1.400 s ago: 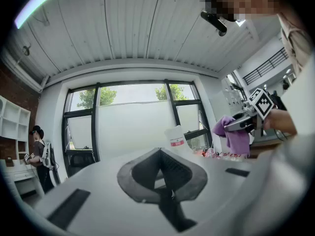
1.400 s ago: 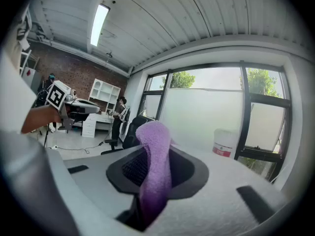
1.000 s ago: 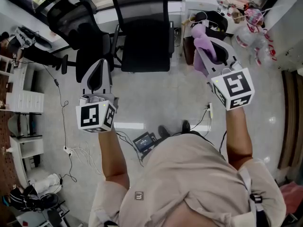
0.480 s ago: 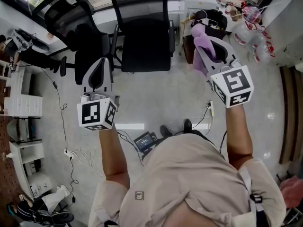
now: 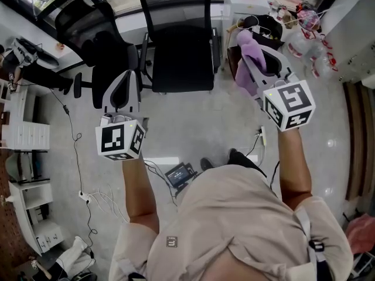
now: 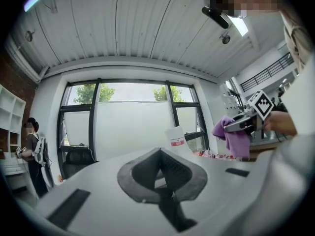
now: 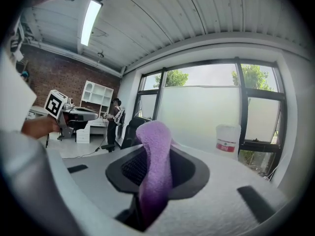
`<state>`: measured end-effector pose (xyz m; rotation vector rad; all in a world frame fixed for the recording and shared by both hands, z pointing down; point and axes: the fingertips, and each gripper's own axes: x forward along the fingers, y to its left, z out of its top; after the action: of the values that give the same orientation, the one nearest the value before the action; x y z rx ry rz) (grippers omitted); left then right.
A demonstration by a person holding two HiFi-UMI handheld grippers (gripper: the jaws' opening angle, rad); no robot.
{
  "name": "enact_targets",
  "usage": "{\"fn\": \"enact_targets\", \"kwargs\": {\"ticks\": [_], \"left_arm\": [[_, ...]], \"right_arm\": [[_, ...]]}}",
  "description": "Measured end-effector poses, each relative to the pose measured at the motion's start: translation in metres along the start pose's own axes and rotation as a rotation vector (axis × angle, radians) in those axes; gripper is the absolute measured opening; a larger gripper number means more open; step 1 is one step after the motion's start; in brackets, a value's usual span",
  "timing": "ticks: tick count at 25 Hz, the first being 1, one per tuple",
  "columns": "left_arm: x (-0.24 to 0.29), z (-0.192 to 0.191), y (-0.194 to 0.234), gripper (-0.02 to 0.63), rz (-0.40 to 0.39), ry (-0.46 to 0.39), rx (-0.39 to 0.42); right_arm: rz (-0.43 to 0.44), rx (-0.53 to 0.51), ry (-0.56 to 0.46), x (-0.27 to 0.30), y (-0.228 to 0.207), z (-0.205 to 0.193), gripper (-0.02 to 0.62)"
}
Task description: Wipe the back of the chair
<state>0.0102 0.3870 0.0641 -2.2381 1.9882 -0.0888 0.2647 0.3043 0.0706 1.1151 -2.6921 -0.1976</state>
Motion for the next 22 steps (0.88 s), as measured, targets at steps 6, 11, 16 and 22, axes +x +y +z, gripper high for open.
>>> {"fn": "enact_targets", "kwargs": {"ticks": [6, 11, 16, 22], "left_arm": [[0.004, -0.007, 0.020, 0.008, 0.003, 0.009, -0.005], [0.022, -0.018, 0.032, 0.008, 0.019, 0.029, -0.003], [0.052, -0.028, 0.045, 0.008, 0.044, 0.054, 0.009], [0.109, -0.037, 0.060, 0.008, 0.068, 0.082, 0.019]], "right_arm": [[0.003, -0.009, 0.007, 0.024, 0.004, 0.005, 0.089], [0.012, -0.001, 0.000, 0.053, -0.010, 0.002, 0.089], [0.033, 0.020, -0.010, 0.095, -0.033, -0.005, 0.089], [0.079, 0.040, -0.005, 0.159, -0.066, -0.014, 0.089]]}}
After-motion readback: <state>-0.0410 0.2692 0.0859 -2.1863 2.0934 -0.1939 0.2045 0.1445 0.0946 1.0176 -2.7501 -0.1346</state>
